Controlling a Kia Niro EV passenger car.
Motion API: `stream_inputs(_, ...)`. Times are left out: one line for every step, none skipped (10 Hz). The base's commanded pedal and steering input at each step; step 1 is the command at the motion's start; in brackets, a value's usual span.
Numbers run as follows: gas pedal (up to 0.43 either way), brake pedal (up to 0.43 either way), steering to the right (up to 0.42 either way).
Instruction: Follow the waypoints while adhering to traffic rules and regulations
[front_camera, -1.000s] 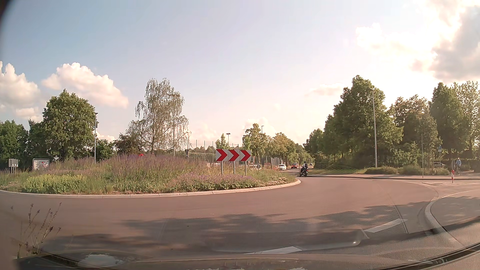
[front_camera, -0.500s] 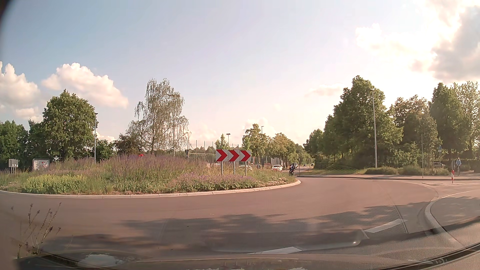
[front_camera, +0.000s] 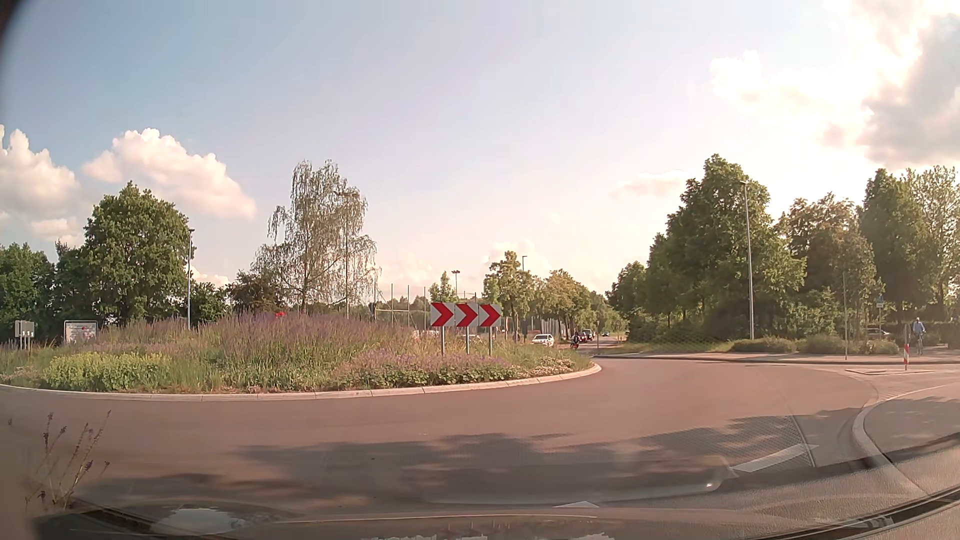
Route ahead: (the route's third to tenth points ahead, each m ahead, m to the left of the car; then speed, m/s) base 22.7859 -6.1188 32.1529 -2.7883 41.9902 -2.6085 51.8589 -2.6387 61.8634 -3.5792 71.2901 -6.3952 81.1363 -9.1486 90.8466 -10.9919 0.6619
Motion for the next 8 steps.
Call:
stream_inputs(0.441, 0.012, 0.065)
stream_inputs(0.441, 0.012, 0.080)
stream_inputs(0.449, 0.012, 0.103)
stream_inputs(0.461, 0.012, 0.127)
stream_inputs(0.469, 0.012, 0.140)
stream_inputs(0.469, 0.012, 0.151)
stream_inputs(0.469, 0.012, 0.157)
stream_inputs(0.469, 0.012, 0.162)
